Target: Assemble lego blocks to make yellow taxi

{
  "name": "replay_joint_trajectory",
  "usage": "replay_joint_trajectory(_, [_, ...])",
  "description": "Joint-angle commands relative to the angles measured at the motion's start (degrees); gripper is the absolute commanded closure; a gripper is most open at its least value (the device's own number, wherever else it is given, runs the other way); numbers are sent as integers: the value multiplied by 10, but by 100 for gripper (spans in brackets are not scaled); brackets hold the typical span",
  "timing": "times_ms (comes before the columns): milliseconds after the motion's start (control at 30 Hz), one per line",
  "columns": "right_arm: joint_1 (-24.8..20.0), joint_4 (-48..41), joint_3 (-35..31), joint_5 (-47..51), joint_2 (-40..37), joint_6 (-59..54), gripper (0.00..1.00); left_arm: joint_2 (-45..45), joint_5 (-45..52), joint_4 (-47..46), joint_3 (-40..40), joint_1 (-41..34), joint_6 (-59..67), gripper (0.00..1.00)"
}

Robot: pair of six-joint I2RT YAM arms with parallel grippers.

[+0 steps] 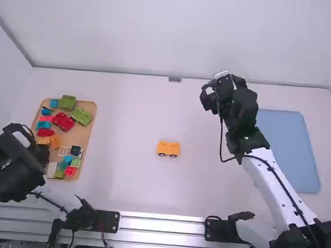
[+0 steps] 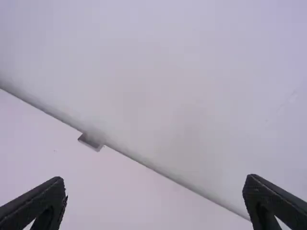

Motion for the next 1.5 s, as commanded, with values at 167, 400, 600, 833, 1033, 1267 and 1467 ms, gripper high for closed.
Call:
replay_joint_trajectory(167, [1,0,20,2,3,2,2,-24,17,1,-6,0,16,92])
replay_joint_trajectory(400, [1,4,20,-73,3,2,2,-131,58,-29,-2,-12,77,98])
replay_joint_trajectory(600, [1,24,20,-202,6,-4,2,-279,29,-66,-2,-72,97,98])
replay_joint_trajectory(833, [-14,123,21,-221,72,134,2,-414,56,-1,-16,-230,217,98])
replay_joint_trajectory(1033, [-38,161,63,-391,168,227,2,-416,151,64,-21,-351,315,98])
replay_joint_trajectory(1267, [-65,141,159,-615,275,327,2,-343,248,168,-21,-501,475,98])
replay_joint_trajectory(1467, [-67,137,202,-748,329,375,2,-289,240,236,-21,-621,571,98])
